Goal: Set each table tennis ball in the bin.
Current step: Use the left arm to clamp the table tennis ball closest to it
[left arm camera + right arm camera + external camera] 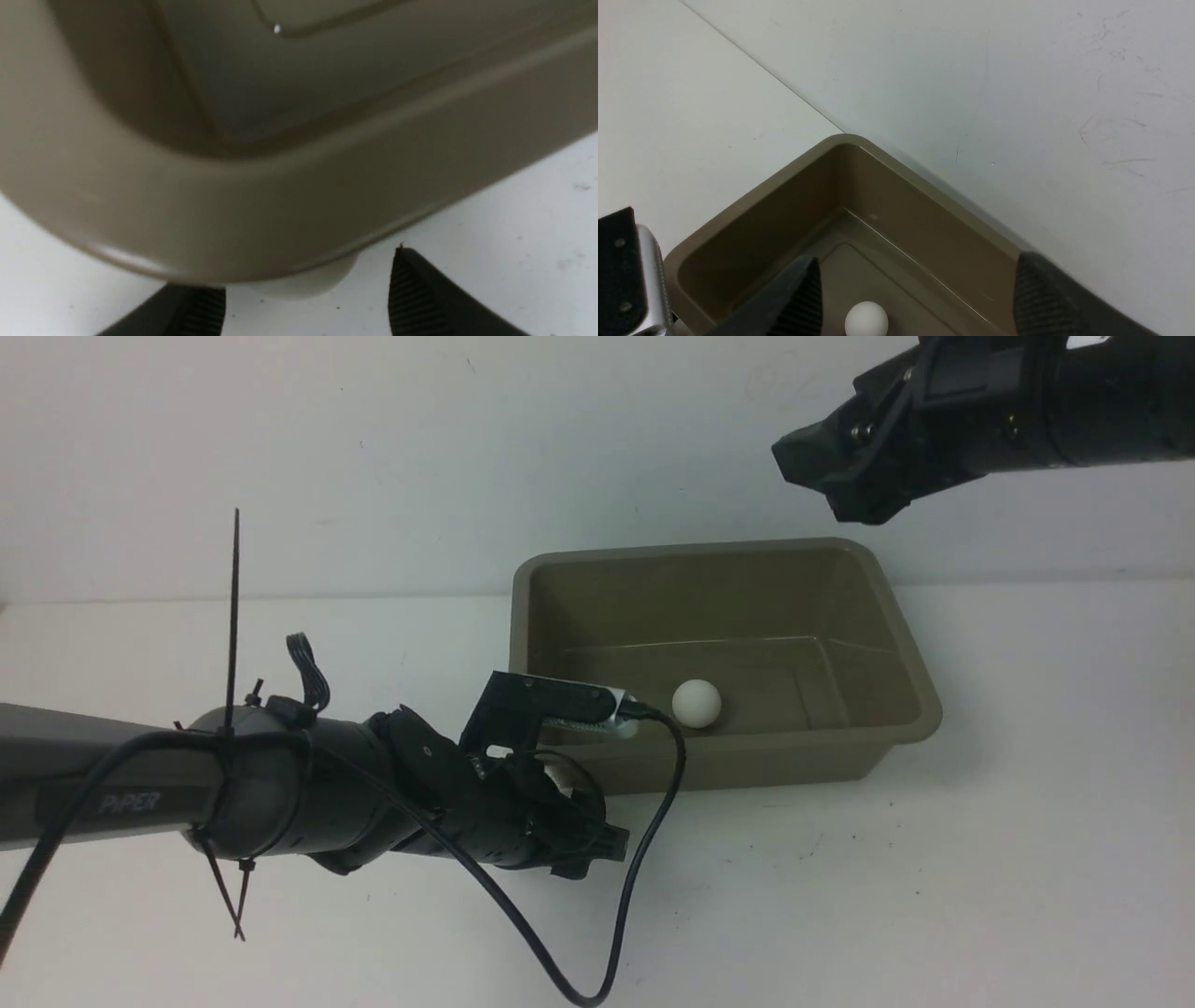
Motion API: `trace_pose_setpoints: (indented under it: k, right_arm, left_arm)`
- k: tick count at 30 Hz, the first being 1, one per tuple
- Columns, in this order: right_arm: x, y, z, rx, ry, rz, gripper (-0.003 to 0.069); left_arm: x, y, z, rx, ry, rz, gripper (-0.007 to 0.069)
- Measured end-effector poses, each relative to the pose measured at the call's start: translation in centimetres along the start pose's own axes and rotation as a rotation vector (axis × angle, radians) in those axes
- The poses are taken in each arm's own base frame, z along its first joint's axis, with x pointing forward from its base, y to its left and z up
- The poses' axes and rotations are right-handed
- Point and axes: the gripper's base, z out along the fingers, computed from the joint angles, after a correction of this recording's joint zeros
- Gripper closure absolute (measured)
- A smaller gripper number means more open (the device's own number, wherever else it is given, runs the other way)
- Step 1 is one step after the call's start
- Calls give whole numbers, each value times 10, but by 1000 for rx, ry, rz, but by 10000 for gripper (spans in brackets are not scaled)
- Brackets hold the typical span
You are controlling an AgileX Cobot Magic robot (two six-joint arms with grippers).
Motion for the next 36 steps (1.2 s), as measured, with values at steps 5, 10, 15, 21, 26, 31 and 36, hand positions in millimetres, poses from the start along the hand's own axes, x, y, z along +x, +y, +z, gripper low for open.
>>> trace_pose_setpoints:
  k: [5,10,15,21,26,31,36]
  right_arm:
    - [0,0,0,3,-5,0,158]
    - [0,0,0,3,-5,0,158]
    - [-1,-1,0,7,-9,0,158]
    - [-1,-1,0,12,-16,0,158]
    - [-2,-1,0,13,-17,0,158]
    - [-2,-2,0,17,-22,0,158]
    - [-3,-2,0,24,-32,-14,158]
  left_arm:
    - [1,1,3,-8,4,-1,199]
    - [-1,3,4,-31,-21,-1,199]
    - [-1,4,4,-33,-21,-1,235]
    - [0,4,5,-34,-21,-2,277]
    - [0,4,5,-34,-20,-2,277]
    - [2,2,5,-17,0,8,277]
    - [4,-5,-2,54,52,37,277]
